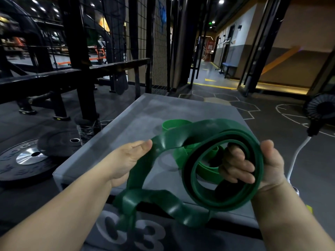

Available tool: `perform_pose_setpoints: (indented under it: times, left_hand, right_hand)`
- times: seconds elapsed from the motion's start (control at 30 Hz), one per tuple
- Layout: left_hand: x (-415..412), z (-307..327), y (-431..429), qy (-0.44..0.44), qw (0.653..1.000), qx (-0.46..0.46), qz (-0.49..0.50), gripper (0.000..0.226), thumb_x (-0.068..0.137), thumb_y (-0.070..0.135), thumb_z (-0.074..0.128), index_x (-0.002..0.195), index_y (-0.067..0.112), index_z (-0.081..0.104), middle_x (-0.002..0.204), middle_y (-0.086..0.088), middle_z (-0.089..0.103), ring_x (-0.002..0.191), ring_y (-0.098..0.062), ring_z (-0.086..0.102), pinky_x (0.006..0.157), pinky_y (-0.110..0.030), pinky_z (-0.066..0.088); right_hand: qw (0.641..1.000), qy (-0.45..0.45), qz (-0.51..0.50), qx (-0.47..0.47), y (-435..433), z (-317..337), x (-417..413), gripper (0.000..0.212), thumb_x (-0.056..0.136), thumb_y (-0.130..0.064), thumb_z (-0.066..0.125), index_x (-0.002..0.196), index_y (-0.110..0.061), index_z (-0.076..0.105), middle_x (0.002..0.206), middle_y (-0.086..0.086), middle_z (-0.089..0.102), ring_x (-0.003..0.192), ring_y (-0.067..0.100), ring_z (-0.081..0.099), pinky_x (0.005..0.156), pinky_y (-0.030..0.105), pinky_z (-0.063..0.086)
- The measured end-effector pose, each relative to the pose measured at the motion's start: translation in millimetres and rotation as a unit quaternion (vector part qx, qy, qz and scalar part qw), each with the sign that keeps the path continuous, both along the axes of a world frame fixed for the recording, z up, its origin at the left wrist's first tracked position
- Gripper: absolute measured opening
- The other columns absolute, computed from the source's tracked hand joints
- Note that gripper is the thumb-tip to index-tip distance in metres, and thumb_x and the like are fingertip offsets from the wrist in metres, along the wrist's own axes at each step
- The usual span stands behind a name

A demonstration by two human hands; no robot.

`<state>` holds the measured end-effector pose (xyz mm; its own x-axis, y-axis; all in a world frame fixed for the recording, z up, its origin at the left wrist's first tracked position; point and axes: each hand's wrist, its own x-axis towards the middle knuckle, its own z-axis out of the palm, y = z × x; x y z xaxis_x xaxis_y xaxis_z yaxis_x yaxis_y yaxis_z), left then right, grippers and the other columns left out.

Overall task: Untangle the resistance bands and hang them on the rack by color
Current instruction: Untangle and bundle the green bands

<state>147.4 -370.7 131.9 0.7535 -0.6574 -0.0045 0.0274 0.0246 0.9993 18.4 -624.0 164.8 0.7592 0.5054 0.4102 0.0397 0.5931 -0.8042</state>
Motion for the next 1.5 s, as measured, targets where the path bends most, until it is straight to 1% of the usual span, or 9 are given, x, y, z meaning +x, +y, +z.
perform_pose_setpoints:
  times: [0.13, 0.4, 0.53, 0.7, 0.8, 0.9, 1.0, 1.23, 1.5]
  left_hand:
    - [-1.2, 3.1, -3.6, 0.065, 0.995, -0.08, 0.018, 0.05, 0.074, 0.057, 0.072, 0.083, 0.011, 0.053, 0.05, 0.002, 0.043, 0.044, -0.009, 0.042, 0.051, -0.023, 0.04]
    - [-0.2, 2.7, 4.4, 0.206, 0.94, -0.241, -0.128, 0.033, 0.067, 0.043, 0.084, 0.058, 0.023, 0.059, 0.043, 0.012, 0.02, 0.045, -0.008, 0.018, 0.051, -0.019, 0.037]
    - [-8.4, -2.7, -4.1, 0.147, 0.984, -0.043, -0.093, 0.028, 0.086, 0.031, 0.066, 0.069, 0.013, 0.052, 0.041, 0.005, 0.03, 0.04, -0.01, 0.029, 0.046, -0.023, 0.032]
    - [-30.8, -12.9, -29.3, -0.068, 0.975, 0.185, -0.105, 0.018, 0.1, 0.01, 0.047, 0.093, 0.016, 0.062, 0.074, 0.004, 0.065, 0.07, -0.009, 0.06, 0.069, -0.019, 0.047]
    - [-36.3, -16.8, -36.8, -0.035, 0.986, 0.102, -0.127, 0.021, 0.093, 0.022, 0.058, 0.113, 0.017, 0.064, 0.105, -0.005, 0.07, 0.097, -0.02, 0.063, 0.096, -0.034, 0.047]
    - [-39.7, -15.7, -34.9, 0.072, 0.988, -0.024, -0.131, 0.045, 0.083, 0.056, 0.053, 0.108, 0.022, 0.069, 0.106, -0.005, 0.072, 0.099, -0.021, 0.066, 0.092, -0.033, 0.051]
    - [-41.6, -12.7, -31.8, 0.0, 0.983, -0.031, -0.181, 0.081, 0.064, 0.076, 0.065, 0.125, 0.023, 0.056, 0.118, 0.006, 0.068, 0.114, -0.016, 0.06, 0.095, -0.03, 0.049]
    - [-48.4, -6.0, -33.5, -0.006, 0.974, -0.035, -0.224, 0.053, 0.065, 0.026, 0.066, 0.116, 0.017, 0.052, 0.095, 0.016, 0.072, 0.093, 0.0, 0.065, 0.08, -0.017, 0.049]
    - [-48.3, -9.4, -42.4, -0.007, 0.989, -0.04, -0.145, 0.059, 0.065, 0.028, 0.06, 0.11, -0.01, 0.055, 0.106, -0.032, 0.06, 0.103, -0.045, 0.057, 0.104, -0.052, 0.041]
  right_hand:
    - [1.0, -0.013, 0.005, -0.02, -0.8, 1.6, -2.9, 0.041, 0.096, -0.039, 0.056, 0.107, 0.001, 0.058, 0.073, 0.001, 0.043, 0.058, 0.014, 0.044, 0.071, 0.03, 0.041]
    - [1.0, -0.007, 0.007, 0.009, 1.3, 1.1, -11.5, 0.037, 0.092, -0.031, 0.063, 0.097, 0.006, 0.06, 0.065, 0.003, 0.048, 0.056, 0.016, 0.055, 0.073, 0.028, 0.051]
    - [1.0, -0.01, 0.0, 0.007, -1.0, 4.5, -9.7, 0.035, 0.094, -0.034, 0.062, 0.1, 0.0, 0.061, 0.07, -0.001, 0.054, 0.062, 0.014, 0.059, 0.077, 0.03, 0.049]
    - [1.0, 0.001, -0.001, 0.03, 10.1, 5.2, -0.7, 0.035, 0.096, -0.037, 0.057, 0.103, -0.003, 0.058, 0.078, 0.001, 0.061, 0.082, 0.019, 0.066, 0.082, 0.035, 0.044]
    - [0.999, 0.015, 0.015, 0.035, 18.6, 1.8, 5.3, 0.035, 0.098, -0.035, 0.054, 0.106, -0.001, 0.057, 0.09, 0.006, 0.067, 0.086, 0.023, 0.065, 0.082, 0.035, 0.044]
    - [0.999, 0.014, 0.033, 0.026, 24.5, 1.6, 8.9, 0.034, 0.1, -0.033, 0.051, 0.109, -0.001, 0.056, 0.095, 0.008, 0.067, 0.086, 0.022, 0.067, 0.082, 0.034, 0.048]
    - [0.999, 0.007, 0.042, 0.016, 29.4, 1.7, 10.6, 0.033, 0.1, -0.033, 0.051, 0.109, -0.001, 0.055, 0.094, 0.007, 0.067, 0.082, 0.019, 0.069, 0.077, 0.031, 0.05]
    - [0.999, 0.014, 0.039, -0.004, 31.9, -2.1, 11.2, 0.033, 0.099, -0.032, 0.052, 0.106, 0.0, 0.056, 0.089, 0.006, 0.067, 0.074, 0.017, 0.068, 0.065, 0.028, 0.046]
    - [0.999, 0.03, -0.001, -0.043, 31.6, -6.2, 16.1, 0.038, 0.098, -0.039, 0.053, 0.101, -0.003, 0.061, 0.086, 0.006, 0.068, 0.073, 0.018, 0.069, 0.069, 0.027, 0.055]
